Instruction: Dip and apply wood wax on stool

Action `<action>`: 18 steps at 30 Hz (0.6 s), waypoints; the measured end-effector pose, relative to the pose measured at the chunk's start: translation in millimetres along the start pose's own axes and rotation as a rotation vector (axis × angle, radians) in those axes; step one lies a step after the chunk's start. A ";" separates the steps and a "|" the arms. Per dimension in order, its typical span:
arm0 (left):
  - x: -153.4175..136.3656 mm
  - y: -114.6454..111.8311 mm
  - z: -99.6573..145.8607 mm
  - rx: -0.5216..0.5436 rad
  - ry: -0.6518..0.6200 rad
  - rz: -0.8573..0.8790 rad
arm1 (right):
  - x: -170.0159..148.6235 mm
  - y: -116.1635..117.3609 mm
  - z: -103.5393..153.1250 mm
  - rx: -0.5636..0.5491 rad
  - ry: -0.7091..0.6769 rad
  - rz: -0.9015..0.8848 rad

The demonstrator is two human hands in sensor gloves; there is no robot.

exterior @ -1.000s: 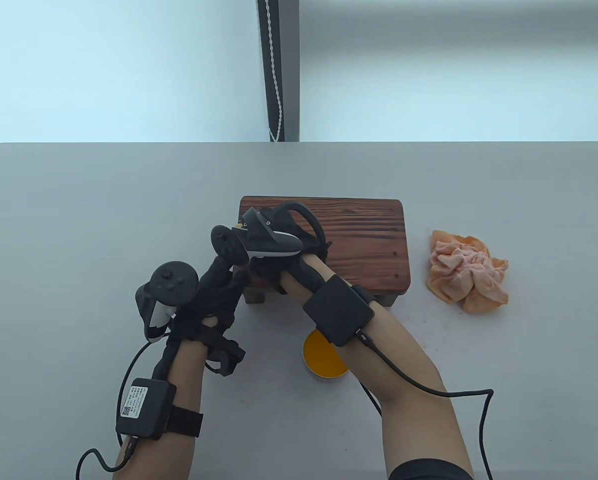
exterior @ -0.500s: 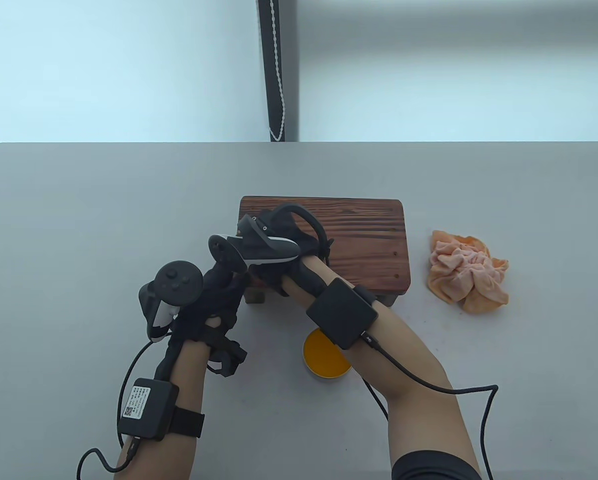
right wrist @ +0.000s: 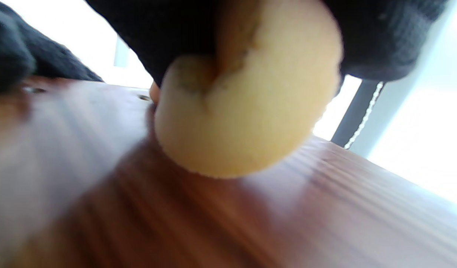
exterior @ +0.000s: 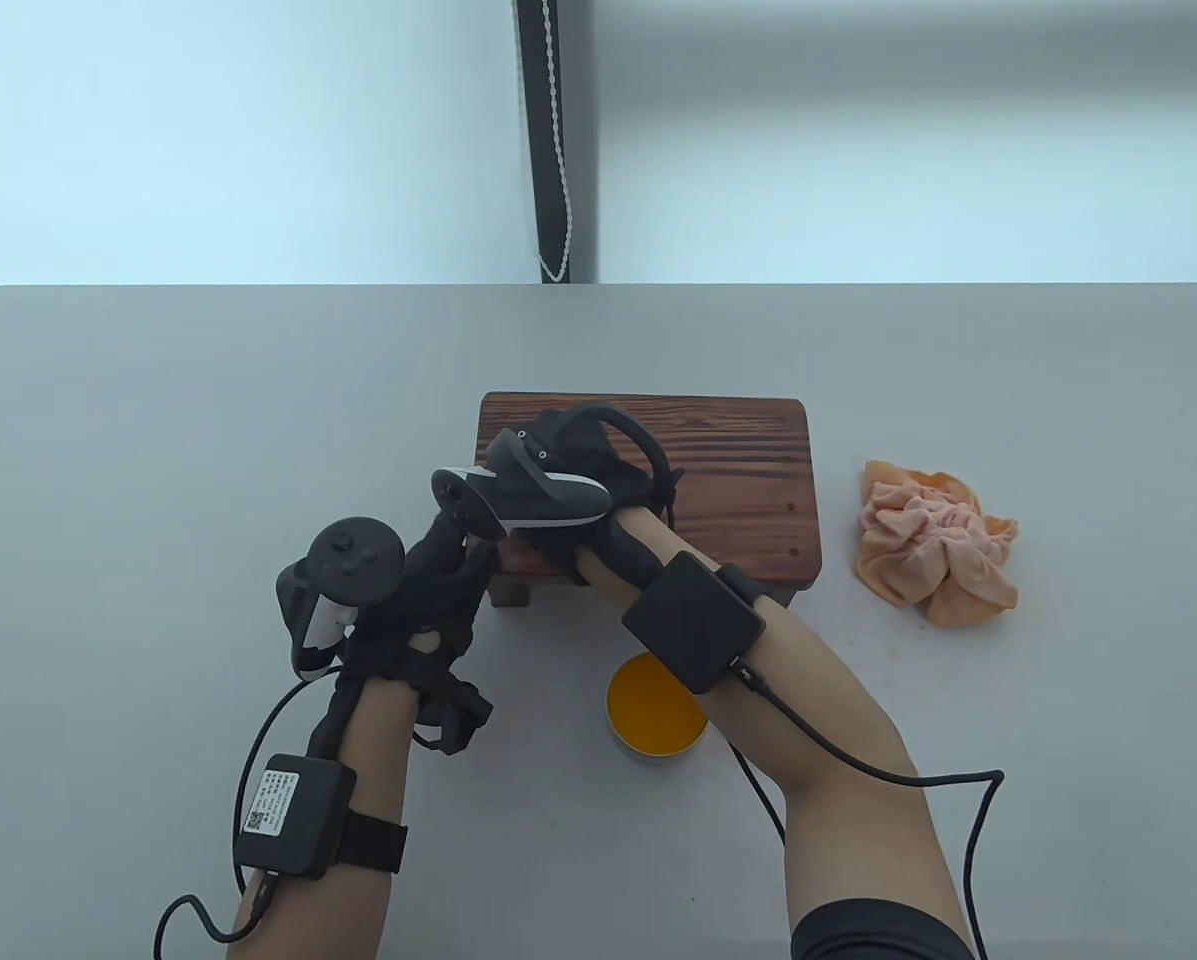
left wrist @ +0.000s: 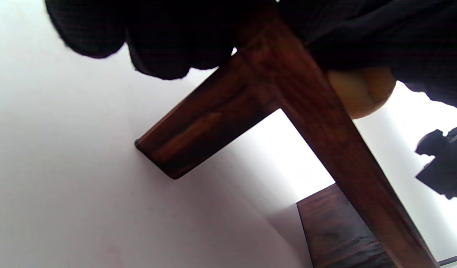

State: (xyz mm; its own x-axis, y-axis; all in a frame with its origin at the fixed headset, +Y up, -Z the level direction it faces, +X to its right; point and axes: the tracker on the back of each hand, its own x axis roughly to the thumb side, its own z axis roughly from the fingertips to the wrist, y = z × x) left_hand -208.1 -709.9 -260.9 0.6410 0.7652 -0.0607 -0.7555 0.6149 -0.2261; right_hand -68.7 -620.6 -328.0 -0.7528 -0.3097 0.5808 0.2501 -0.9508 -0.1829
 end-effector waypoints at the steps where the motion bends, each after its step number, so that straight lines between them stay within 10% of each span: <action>1: -0.3 0.0 -0.1 0.000 0.000 0.000 | -0.1 -0.5 1.6 0.010 -0.007 0.006; 18: -1.0 -1.3 0.1 -0.012 0.005 0.021 | 9.4 -10.3 18.8 0.099 -0.024 -0.048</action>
State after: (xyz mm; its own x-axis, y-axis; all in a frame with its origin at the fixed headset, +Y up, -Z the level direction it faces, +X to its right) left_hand -207.8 -711.4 -260.5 0.6256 0.7769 -0.0706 -0.7672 0.5964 -0.2360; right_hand -66.9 -613.5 -305.7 -0.7508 -0.2627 0.6060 0.2744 -0.9586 -0.0756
